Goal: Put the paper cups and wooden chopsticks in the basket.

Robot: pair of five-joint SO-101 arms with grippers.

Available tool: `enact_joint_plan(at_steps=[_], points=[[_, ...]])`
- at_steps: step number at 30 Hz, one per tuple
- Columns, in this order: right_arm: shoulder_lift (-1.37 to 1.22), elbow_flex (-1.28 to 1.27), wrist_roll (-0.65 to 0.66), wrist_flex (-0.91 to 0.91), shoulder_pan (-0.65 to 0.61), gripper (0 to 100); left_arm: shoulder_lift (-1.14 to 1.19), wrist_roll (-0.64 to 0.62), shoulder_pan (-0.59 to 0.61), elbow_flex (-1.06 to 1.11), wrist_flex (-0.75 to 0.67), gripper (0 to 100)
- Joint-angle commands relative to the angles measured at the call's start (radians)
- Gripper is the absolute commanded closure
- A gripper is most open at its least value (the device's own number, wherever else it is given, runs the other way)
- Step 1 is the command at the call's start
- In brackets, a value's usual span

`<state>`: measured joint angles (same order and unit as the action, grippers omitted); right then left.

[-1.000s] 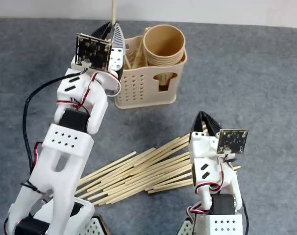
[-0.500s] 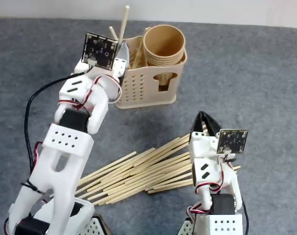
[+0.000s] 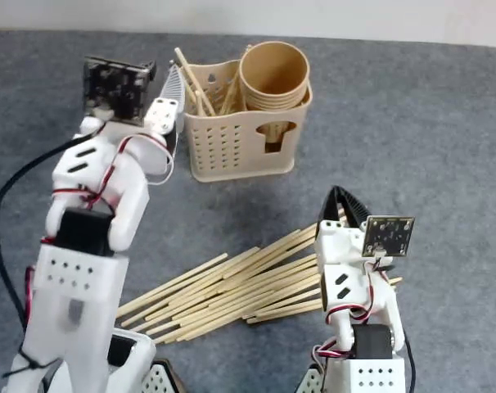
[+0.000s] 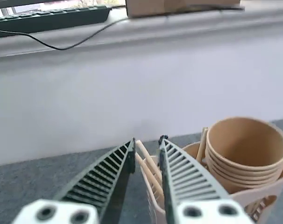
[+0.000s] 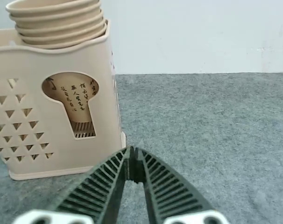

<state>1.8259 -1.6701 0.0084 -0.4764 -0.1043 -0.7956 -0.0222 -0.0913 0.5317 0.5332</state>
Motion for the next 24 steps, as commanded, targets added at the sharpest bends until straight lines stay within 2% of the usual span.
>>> enact_joint_plan(at_steps=[1,6,15,19,24], points=[[0.015,-0.031,0.014,0.028,-0.013,97.1,-0.056,-0.040,0.022,-0.058,0.049,90],[0.015,-0.031,0.014,0.028,-0.013,97.1,-0.064,-0.037,0.025,-0.053,0.123,90],[0.015,-0.031,0.014,0.028,-0.013,97.1,-0.084,-0.034,0.021,-0.050,0.442,90],[0.015,-0.031,0.014,0.028,-0.013,97.1,-0.084,0.032,0.013,-0.048,0.552,90],[0.015,-0.031,0.014,0.028,-0.012,97.1,-0.084,0.112,-0.053,-0.030,0.684,90]])
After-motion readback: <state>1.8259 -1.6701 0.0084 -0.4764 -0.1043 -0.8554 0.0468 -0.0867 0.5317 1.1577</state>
